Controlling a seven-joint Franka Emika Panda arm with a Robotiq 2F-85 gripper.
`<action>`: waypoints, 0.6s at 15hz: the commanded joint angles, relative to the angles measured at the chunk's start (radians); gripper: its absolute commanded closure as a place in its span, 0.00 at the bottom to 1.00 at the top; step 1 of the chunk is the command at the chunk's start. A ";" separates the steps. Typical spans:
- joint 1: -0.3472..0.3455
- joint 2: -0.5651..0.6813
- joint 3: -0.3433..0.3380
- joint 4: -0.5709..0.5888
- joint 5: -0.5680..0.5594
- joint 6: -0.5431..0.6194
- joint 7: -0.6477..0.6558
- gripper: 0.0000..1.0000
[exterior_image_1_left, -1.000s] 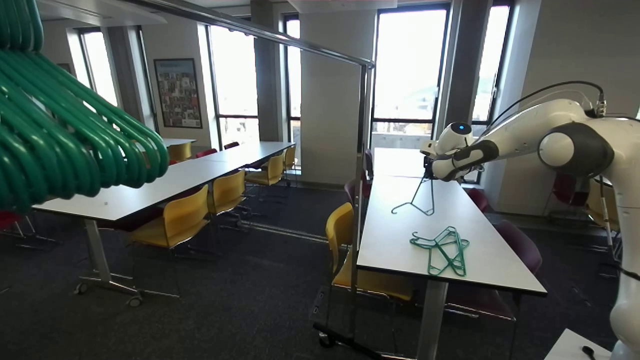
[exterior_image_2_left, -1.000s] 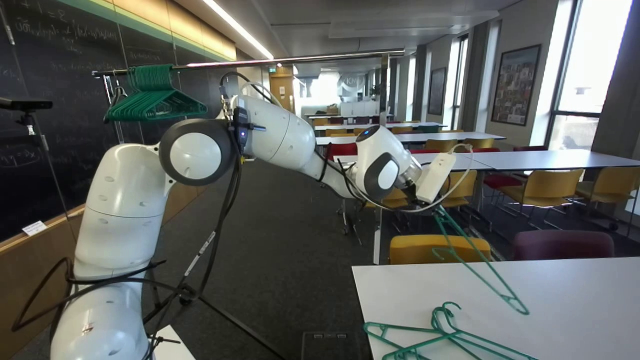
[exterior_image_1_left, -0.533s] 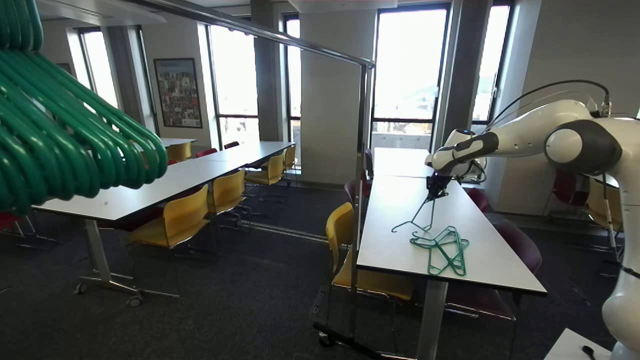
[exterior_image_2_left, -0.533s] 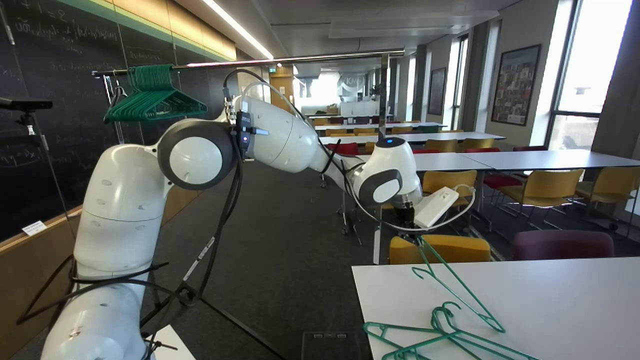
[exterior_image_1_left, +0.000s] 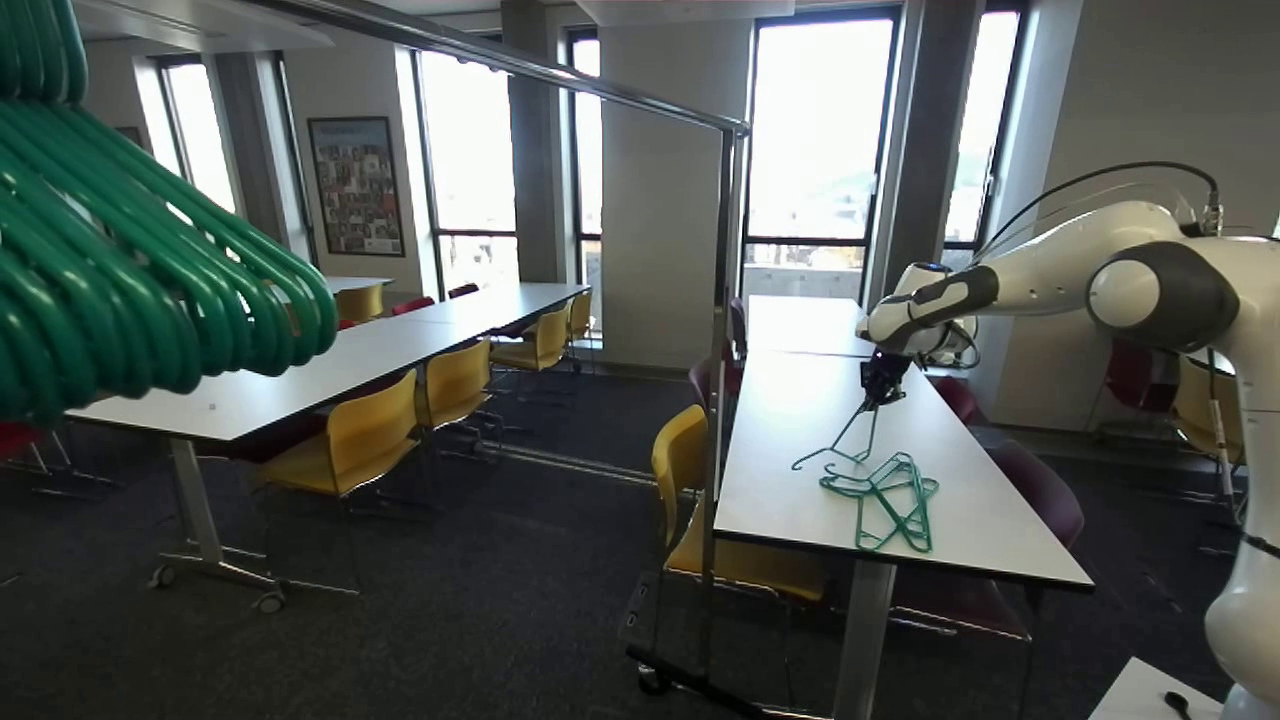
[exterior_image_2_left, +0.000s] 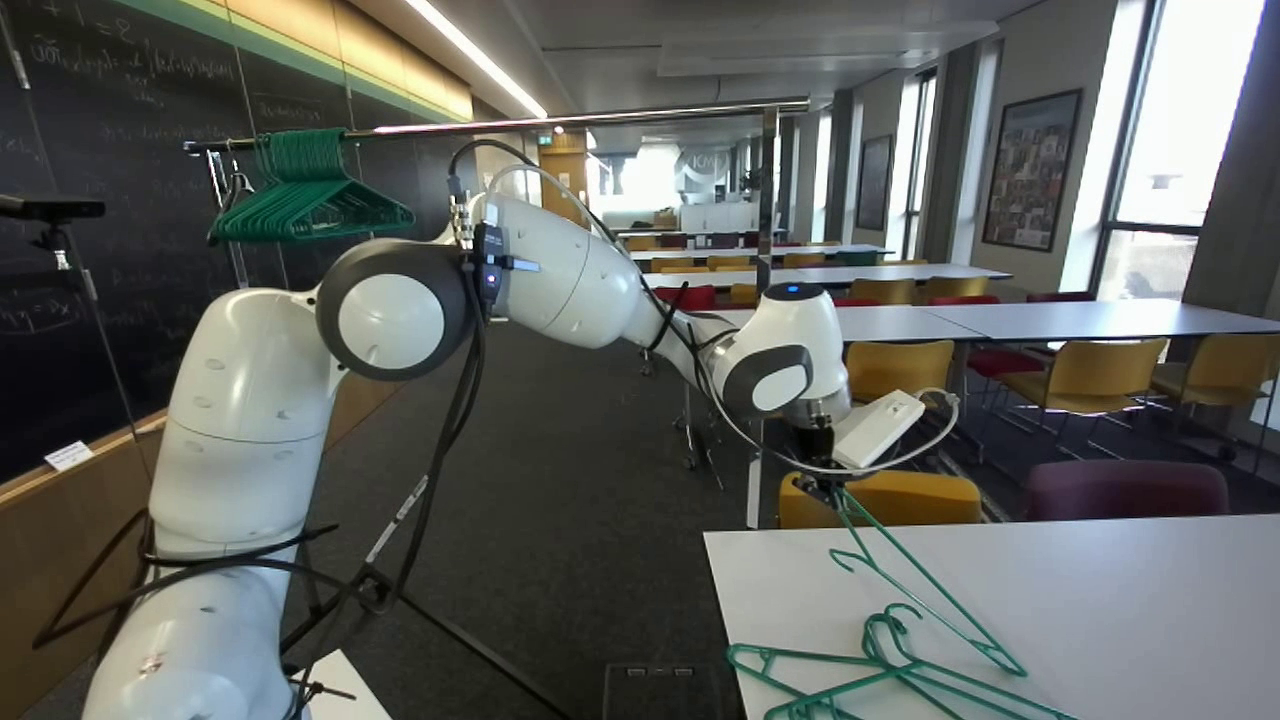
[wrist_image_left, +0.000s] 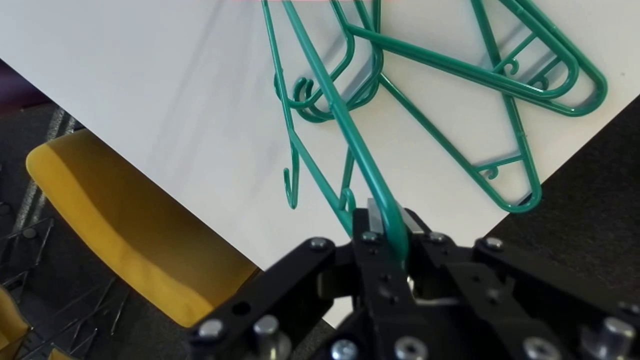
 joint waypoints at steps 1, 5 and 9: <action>0.014 0.000 -0.015 0.003 0.007 -0.004 -0.004 0.93; 0.011 0.003 -0.014 0.004 0.012 -0.007 -0.006 0.67; 0.012 0.017 -0.024 0.004 -0.005 0.000 -0.001 0.38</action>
